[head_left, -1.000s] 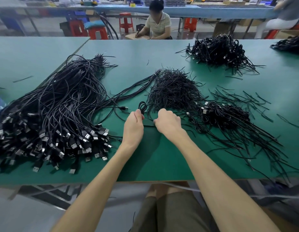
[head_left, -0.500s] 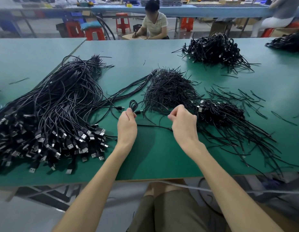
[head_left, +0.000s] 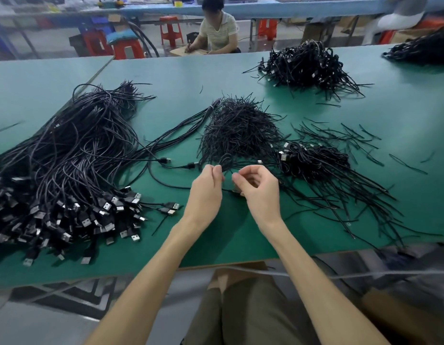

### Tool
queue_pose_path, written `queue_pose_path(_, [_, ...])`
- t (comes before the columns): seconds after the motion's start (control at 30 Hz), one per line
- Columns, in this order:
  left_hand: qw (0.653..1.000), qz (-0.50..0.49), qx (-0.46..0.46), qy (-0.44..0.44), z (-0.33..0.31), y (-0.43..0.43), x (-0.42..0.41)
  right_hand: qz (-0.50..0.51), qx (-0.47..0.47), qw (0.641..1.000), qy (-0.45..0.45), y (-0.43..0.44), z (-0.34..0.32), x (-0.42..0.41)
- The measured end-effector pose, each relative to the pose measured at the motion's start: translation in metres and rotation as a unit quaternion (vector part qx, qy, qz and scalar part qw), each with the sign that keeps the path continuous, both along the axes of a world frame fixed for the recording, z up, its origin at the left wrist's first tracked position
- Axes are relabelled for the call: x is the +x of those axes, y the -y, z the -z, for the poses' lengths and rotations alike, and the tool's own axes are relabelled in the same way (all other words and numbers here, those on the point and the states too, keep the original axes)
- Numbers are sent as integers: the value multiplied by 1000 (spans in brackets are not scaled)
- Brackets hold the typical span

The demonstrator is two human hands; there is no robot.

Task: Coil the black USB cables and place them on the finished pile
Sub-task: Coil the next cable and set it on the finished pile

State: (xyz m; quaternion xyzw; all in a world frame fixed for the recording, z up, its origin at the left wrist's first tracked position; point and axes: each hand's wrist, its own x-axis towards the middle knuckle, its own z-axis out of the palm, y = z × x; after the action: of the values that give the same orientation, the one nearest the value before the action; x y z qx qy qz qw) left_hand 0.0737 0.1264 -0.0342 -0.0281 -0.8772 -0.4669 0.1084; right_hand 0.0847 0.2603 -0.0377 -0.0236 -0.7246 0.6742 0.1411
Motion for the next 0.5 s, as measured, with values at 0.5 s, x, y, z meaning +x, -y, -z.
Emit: queue_pose_path(0.5, [983,87,160,26,4,-3,0,-60,-44,997,21,-8,1,-1])
